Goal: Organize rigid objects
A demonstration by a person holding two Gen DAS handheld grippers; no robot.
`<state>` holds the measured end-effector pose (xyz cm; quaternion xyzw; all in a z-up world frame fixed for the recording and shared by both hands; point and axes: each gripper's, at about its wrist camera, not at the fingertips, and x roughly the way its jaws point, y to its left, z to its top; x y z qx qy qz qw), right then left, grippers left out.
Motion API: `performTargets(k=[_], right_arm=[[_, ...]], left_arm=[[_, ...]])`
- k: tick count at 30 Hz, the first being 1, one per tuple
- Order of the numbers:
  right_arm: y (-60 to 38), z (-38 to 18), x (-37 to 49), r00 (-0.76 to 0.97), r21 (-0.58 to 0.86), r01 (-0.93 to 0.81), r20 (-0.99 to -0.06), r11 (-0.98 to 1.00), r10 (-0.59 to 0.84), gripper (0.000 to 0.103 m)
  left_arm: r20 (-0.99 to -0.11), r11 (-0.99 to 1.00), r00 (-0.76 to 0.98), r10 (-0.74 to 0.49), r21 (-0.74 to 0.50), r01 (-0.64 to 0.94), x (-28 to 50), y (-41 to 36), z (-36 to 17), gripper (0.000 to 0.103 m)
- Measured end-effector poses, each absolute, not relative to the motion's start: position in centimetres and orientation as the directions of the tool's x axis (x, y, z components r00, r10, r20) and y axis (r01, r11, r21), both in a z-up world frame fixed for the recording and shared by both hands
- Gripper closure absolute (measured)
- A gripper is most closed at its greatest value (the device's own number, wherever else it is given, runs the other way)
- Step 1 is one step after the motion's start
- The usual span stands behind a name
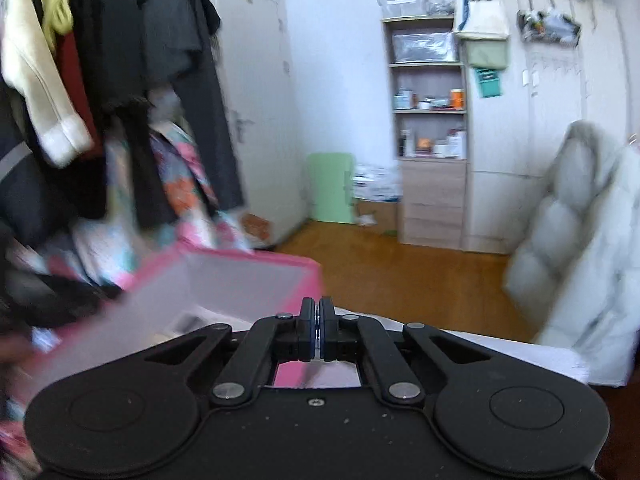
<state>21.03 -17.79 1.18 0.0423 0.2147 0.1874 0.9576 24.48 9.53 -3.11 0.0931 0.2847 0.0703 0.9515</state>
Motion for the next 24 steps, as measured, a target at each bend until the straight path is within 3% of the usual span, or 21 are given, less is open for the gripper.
performTargets(k=[9, 13, 20, 24], right_arm=[[-13.3, 6.2, 20.8, 0.766, 0.177, -0.526, -0.326, 0.832, 0.554, 0.100], [-10.6, 5.6, 22.3, 0.696, 0.192, -0.582, -0.384, 0.790, 0.606, 0.100], [-6.0, 0.6, 28.3, 0.550, 0.263, -0.572, -0.579, 0.777, 0.601, 0.100], [-4.6, -0.6, 30.6, 0.508, 0.303, -0.545, -0.622, 0.782, 0.596, 0.100]], left_arm=[[-0.529, 0.973, 0.828, 0.184, 0.215, -0.079, 24.6, 9.3, -3.3, 0.097], [-0.529, 0.973, 0.828, 0.184, 0.216, -0.079, 24.6, 9.3, -3.3, 0.097], [-0.528, 0.972, 0.829, 0.184, 0.222, -0.074, 24.6, 9.1, -3.3, 0.097], [-0.528, 0.971, 0.829, 0.186, 0.229, -0.072, 24.7, 8.9, -3.5, 0.097]])
